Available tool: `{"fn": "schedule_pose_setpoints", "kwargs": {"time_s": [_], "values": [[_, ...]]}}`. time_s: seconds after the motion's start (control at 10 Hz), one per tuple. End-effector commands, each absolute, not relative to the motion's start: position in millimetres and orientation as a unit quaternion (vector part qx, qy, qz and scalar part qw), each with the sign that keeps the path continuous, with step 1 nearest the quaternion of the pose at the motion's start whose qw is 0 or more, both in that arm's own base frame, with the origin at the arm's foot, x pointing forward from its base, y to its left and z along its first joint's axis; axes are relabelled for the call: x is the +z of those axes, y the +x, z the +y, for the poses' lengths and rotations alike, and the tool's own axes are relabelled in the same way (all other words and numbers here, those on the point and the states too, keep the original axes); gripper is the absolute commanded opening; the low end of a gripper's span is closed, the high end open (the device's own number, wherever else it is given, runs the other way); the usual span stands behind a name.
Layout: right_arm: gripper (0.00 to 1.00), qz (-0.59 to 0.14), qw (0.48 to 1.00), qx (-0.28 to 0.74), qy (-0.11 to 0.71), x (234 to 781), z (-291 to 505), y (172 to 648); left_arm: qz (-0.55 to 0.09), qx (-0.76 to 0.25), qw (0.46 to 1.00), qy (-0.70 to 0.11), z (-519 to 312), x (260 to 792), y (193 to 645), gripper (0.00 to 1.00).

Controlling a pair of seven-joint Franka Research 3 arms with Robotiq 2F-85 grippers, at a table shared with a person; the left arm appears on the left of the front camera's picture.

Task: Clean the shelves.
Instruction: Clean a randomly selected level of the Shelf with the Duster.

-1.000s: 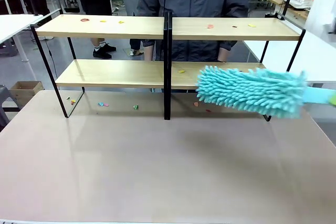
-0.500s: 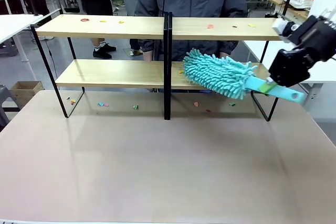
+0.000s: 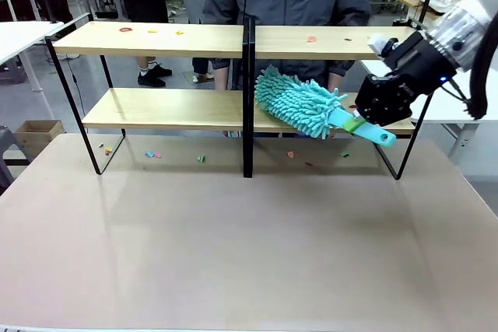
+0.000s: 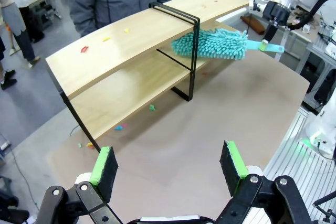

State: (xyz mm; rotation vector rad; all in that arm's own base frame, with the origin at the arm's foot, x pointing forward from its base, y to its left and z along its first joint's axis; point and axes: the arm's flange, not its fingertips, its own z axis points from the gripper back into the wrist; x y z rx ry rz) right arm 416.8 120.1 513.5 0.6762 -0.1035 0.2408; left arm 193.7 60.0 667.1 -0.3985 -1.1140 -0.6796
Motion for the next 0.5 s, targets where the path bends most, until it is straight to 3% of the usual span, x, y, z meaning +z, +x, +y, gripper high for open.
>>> {"fn": "schedule_pose_setpoints", "kwargs": {"time_s": [0.0, 0.4], "values": [[0.12, -0.065, 0.932, 0.114, 0.338, 513.6, 138.3, 426.8, -0.516, -0.310, 0.778, -0.181, 60.6, 668.0, 191.9, 1.00], [0.12, -0.045, 0.948, 0.065, 0.308, 497.5, 137.1, 436.6, -0.516, -0.310, 0.778, -0.181, 60.6, 668.0, 191.9, 1.00]]}}
